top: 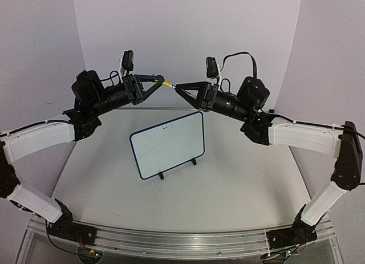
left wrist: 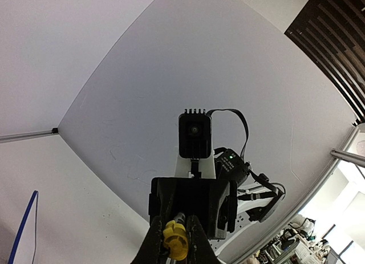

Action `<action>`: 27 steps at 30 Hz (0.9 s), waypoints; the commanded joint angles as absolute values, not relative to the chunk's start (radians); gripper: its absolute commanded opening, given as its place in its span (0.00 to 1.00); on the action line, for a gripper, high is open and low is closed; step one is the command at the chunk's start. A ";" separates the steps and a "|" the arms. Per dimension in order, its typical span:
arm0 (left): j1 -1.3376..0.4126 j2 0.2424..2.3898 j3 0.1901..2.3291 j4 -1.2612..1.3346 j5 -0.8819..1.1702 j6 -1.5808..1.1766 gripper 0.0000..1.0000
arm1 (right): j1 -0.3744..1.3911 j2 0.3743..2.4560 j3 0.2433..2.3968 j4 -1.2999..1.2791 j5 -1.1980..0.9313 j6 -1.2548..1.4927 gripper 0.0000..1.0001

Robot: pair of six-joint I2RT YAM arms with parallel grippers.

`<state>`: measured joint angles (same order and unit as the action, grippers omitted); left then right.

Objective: Write a sentence on the whiteboard
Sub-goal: Pass from the left arm to the right, then open the pen cap from the whiteboard marker.

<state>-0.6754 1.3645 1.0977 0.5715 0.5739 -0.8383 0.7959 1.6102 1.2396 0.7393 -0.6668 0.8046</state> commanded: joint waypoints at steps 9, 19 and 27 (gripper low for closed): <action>-0.684 1.395 1.146 0.533 0.595 -0.833 0.00 | 0.801 1.615 1.247 0.790 -0.647 0.803 0.15; -0.683 1.352 1.126 0.526 0.545 -0.808 0.00 | 0.801 1.578 1.184 0.788 -0.564 0.797 0.00; -0.590 1.235 1.127 0.493 0.401 -0.784 0.00 | 0.766 1.504 1.069 0.789 -0.537 0.824 0.00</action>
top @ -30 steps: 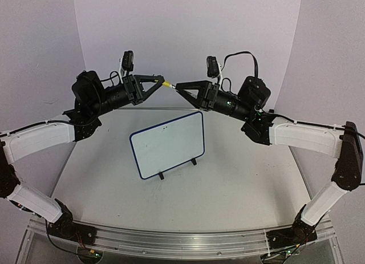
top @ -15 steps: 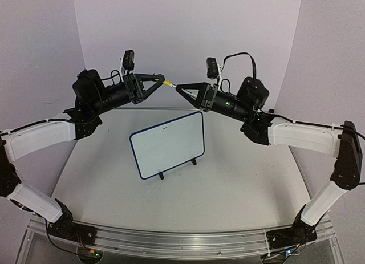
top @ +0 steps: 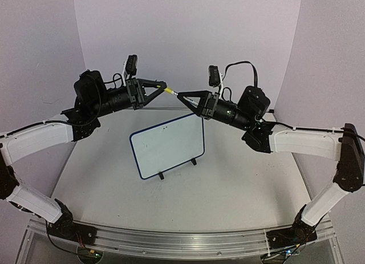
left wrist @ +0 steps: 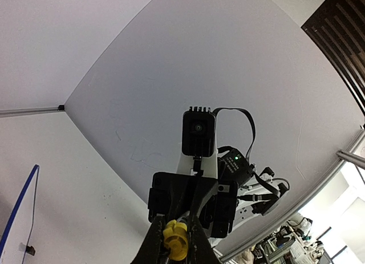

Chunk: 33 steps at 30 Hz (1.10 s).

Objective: Write a sentence on the whiteboard
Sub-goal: Open the pen cap from the whiteboard marker, then place the pen cap at the center of the board.

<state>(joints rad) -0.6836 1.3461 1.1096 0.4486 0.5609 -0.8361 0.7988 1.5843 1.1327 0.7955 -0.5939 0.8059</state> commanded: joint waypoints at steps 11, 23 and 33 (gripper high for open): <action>-0.459 1.211 1.109 0.541 0.370 -0.876 0.00 | 0.753 1.390 0.975 0.757 -0.566 0.806 0.00; -0.443 1.033 1.019 -0.512 -0.088 -0.542 0.00 | 0.753 1.196 1.021 0.206 -0.357 0.424 0.00; -0.444 1.160 0.748 -0.474 0.082 -0.659 0.00 | 0.755 1.239 0.997 0.197 -0.483 0.366 0.00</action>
<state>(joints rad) -0.4458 1.1115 0.7667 -0.4619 0.0273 -0.6349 0.7516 1.2219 0.9894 0.2017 -0.4258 0.4114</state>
